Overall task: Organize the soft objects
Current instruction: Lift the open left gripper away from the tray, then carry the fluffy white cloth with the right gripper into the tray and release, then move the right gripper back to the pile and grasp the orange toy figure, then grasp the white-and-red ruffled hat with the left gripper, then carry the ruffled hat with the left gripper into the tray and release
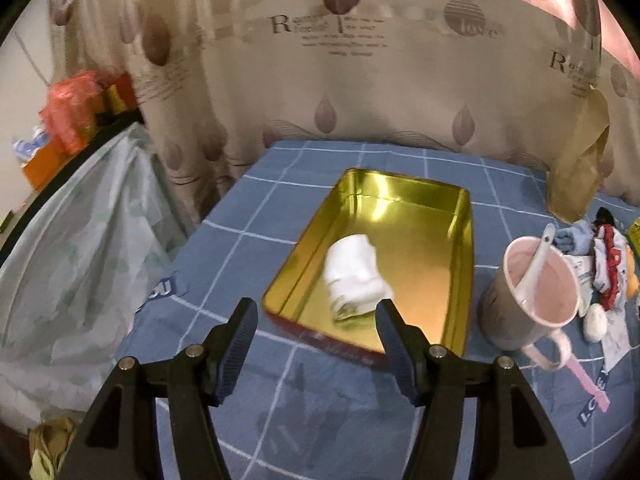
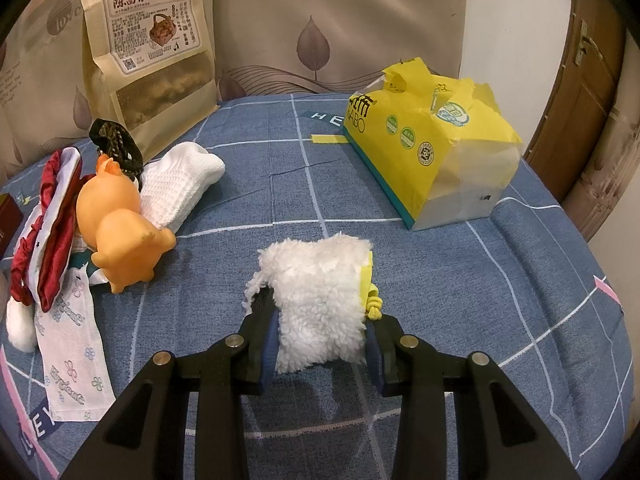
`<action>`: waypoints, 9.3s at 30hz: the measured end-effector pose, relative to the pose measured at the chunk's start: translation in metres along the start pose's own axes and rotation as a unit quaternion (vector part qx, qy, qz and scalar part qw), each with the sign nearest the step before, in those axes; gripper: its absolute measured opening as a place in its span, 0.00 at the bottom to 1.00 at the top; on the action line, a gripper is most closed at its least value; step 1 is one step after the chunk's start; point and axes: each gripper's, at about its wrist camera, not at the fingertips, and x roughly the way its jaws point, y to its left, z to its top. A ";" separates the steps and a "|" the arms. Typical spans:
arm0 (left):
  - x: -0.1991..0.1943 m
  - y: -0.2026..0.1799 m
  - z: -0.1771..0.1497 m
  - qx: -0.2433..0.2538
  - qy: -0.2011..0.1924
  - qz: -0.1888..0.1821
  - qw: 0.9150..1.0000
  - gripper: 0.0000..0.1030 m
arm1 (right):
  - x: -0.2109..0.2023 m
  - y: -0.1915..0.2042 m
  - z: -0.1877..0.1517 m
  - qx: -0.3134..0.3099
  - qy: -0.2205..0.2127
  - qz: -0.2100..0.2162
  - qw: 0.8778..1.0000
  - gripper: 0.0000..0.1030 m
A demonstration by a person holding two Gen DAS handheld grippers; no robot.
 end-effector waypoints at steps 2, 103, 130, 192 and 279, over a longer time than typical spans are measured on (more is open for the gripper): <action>-0.001 0.004 -0.006 -0.004 -0.004 0.009 1.000 0.61 | 0.000 -0.002 0.000 0.004 -0.001 0.004 1.000 0.34; 0.032 0.073 -0.029 -0.127 0.018 0.083 0.988 0.61 | -0.103 0.193 0.046 -0.152 -0.059 0.110 0.980 0.66; -0.003 -0.002 -0.016 -0.011 -0.013 0.024 1.000 0.61 | 0.004 0.116 0.037 -0.157 -0.022 0.115 0.981 0.63; 0.036 -0.369 0.029 0.176 0.068 -0.236 0.953 0.27 | 0.016 0.027 0.009 -0.010 0.013 0.093 0.995 0.44; 0.168 -0.056 0.100 0.071 0.115 -0.032 0.990 0.44 | 0.017 0.032 0.008 -0.037 0.014 0.073 0.997 0.46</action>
